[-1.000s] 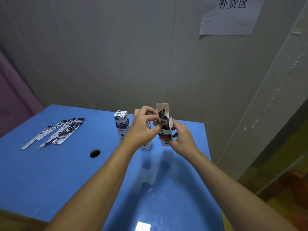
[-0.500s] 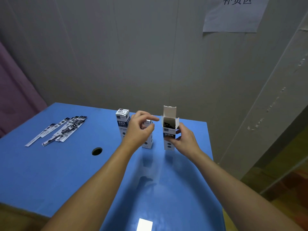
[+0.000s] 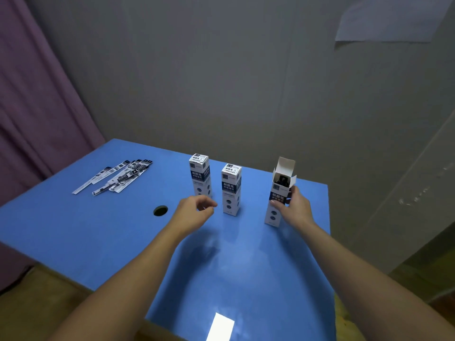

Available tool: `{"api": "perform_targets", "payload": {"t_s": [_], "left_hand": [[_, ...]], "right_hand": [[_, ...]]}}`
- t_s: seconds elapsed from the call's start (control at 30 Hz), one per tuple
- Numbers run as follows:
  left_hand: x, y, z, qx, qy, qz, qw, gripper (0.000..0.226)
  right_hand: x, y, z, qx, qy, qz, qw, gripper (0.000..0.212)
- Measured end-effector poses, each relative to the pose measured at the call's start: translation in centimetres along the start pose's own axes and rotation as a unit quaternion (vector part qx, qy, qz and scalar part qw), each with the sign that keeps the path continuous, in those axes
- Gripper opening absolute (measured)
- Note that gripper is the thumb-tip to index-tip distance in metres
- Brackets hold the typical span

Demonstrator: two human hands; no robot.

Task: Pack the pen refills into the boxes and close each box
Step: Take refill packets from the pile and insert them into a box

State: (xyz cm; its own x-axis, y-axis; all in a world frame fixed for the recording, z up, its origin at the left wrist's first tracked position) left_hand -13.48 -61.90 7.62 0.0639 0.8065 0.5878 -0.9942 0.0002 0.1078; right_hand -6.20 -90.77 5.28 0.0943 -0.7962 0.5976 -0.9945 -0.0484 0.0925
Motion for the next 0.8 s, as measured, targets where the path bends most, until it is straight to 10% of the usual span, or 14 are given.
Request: {"api": "perform_targets", "payload": {"t_s": [0.23, 0.4, 0.8], "left_hand": [[0.6, 1.2, -2.9, 0.02, -0.006, 0.022, 1.0, 0.021], [2.8, 2.6, -5.7, 0.035, -0.005, 0.064, 0.997, 0.027], [16.4, 9.3, -16.2, 0.122, -0.157, 0.095, 0.975, 0.032]], "right_hand": [[-0.5, 0.3, 2.6, -0.168, 0.085, -0.06, 0.98, 0.063], [-2.1, 3.2, 2.4, -0.251, 0.232, -0.149, 0.928, 0.027], [-17.1, 6.0, -12.2, -0.054, 0.37, -0.199, 0.906, 0.013]]}}
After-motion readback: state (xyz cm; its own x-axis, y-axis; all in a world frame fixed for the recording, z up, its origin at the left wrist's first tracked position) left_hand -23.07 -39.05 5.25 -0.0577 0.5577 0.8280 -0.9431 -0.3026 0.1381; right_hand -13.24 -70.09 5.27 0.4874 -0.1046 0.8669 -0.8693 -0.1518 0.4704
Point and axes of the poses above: each hand's wrist, its own y-axis away from the middle knuckle, its own x-axis out of the back of the hand, z = x × y, the point moved 4 cm from there along -y, towards the middle knuckle, and after that the axes turned 10 degrees about -z, right-handed, at the moved point
